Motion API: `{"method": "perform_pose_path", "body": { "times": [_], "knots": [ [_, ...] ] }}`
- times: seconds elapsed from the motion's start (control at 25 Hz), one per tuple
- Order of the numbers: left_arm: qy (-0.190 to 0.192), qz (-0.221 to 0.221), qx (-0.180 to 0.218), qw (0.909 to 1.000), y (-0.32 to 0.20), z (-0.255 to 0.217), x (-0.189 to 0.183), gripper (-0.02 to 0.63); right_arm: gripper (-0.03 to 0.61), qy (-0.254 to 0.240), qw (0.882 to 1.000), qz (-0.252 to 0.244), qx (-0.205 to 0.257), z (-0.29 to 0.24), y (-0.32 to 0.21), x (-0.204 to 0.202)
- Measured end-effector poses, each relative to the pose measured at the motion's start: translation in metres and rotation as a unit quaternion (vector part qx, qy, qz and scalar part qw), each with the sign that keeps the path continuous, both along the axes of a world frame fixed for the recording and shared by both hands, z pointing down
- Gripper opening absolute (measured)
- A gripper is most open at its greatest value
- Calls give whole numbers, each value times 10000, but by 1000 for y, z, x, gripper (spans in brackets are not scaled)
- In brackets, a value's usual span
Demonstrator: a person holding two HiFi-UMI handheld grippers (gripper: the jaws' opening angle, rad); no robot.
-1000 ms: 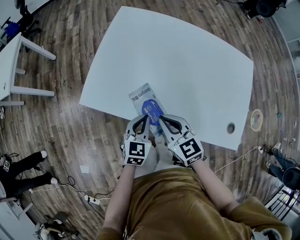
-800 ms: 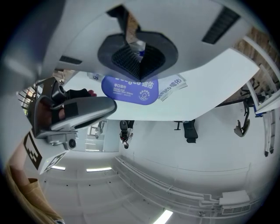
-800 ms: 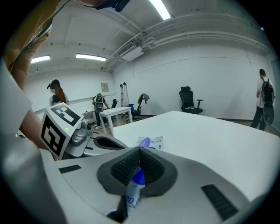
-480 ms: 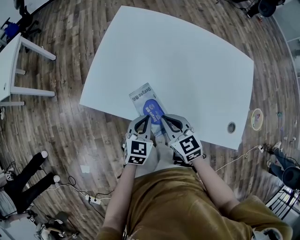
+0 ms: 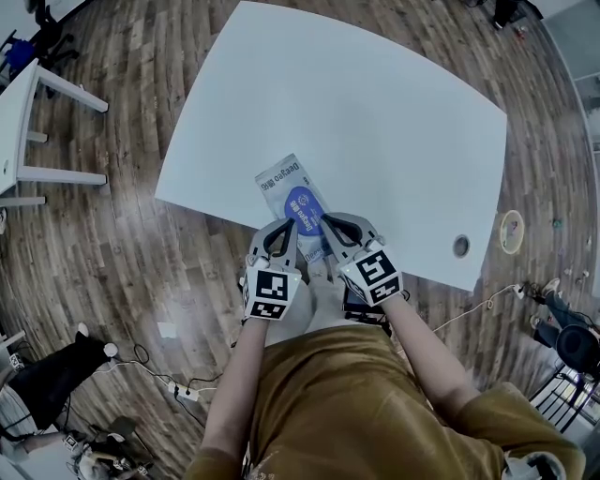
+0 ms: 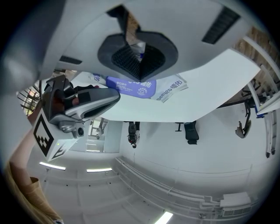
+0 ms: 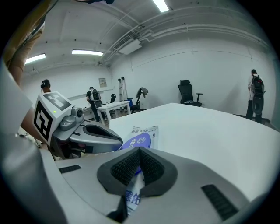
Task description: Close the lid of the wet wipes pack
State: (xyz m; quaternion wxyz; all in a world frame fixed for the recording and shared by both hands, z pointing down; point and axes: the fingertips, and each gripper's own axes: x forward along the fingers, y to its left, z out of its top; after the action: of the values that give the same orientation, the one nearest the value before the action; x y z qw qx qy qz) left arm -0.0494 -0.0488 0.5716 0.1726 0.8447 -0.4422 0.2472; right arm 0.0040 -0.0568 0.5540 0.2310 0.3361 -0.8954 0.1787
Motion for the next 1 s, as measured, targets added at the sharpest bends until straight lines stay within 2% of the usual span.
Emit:
{"method": "perform_pose_path", "body": {
  "times": [0.24, 0.64, 1.0],
  "knots": [
    [11, 6, -14, 10000, 4, 0, 0, -3, 6, 179, 9998, -92, -5, 6, 2, -1],
    [-32, -118, -103, 9999, 4, 6, -10, -3, 6, 993, 9939, -435, 216, 24, 8, -2],
    [-9, -242, -82, 9997, 1, 4, -17, -3, 6, 1073, 9929, -500, 94, 28, 7, -4]
  ]
}}
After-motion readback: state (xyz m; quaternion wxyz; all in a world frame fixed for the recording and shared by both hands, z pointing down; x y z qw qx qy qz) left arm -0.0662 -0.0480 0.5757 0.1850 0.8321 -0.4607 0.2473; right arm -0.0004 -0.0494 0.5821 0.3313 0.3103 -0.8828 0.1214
